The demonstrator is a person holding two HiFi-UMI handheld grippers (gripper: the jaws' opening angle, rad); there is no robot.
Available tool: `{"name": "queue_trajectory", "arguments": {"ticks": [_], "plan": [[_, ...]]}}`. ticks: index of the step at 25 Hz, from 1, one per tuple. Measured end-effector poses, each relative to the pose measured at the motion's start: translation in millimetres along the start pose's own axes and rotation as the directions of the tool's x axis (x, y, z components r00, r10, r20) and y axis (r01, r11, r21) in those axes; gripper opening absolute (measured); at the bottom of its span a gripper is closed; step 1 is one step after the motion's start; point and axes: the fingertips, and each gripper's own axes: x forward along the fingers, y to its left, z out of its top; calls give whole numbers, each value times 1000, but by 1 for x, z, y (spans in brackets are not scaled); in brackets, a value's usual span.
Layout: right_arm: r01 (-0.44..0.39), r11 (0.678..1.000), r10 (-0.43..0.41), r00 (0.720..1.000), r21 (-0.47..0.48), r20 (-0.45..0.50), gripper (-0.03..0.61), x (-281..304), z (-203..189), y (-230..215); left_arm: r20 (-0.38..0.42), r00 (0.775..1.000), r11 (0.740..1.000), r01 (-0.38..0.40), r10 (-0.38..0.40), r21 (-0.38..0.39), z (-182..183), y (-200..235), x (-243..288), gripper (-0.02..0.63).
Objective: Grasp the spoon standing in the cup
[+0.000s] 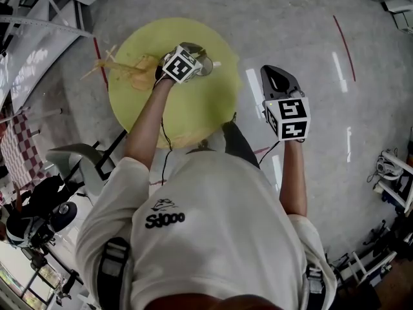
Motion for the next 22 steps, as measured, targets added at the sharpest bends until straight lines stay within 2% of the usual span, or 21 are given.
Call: {"name": "queue_trajectory", "arguments": {"ticks": [11,17,22], "plan": [[26,1000,-25,999,-10,31,21,-21,8,20,20,1000,999,-21,20,30,-1,-15,-29,64],[56,997,-52,997,-58,65,21,-45,17,39,116,991,996,-79,72,52,15,-26,-74,63],[99,991,-87,988,-90,128,21,-73,35,55,255,959,982,-155,123,109,37,-47,-128,63]]}}
